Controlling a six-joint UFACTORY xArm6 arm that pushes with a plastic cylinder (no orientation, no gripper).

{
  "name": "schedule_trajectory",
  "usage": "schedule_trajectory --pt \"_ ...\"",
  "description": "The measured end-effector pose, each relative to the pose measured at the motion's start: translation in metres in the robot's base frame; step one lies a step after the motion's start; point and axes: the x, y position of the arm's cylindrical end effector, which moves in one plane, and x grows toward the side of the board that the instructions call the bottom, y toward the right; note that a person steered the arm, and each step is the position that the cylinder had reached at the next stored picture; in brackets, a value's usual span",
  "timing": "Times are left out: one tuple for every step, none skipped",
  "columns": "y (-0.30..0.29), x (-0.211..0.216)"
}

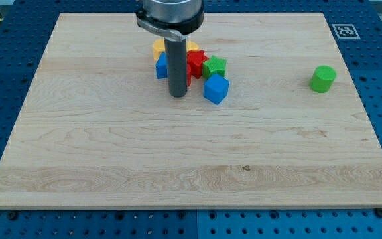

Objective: Point at the yellow hexagon

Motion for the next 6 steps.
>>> schedule_trajectory --pt "-0.003 0.0" --pt "-0.046 0.0" --pt "-0.081 -0.03" --pt "-0.081 -0.1" --pt "-0.081 -0.126" --pt "-0.08 -0.127"
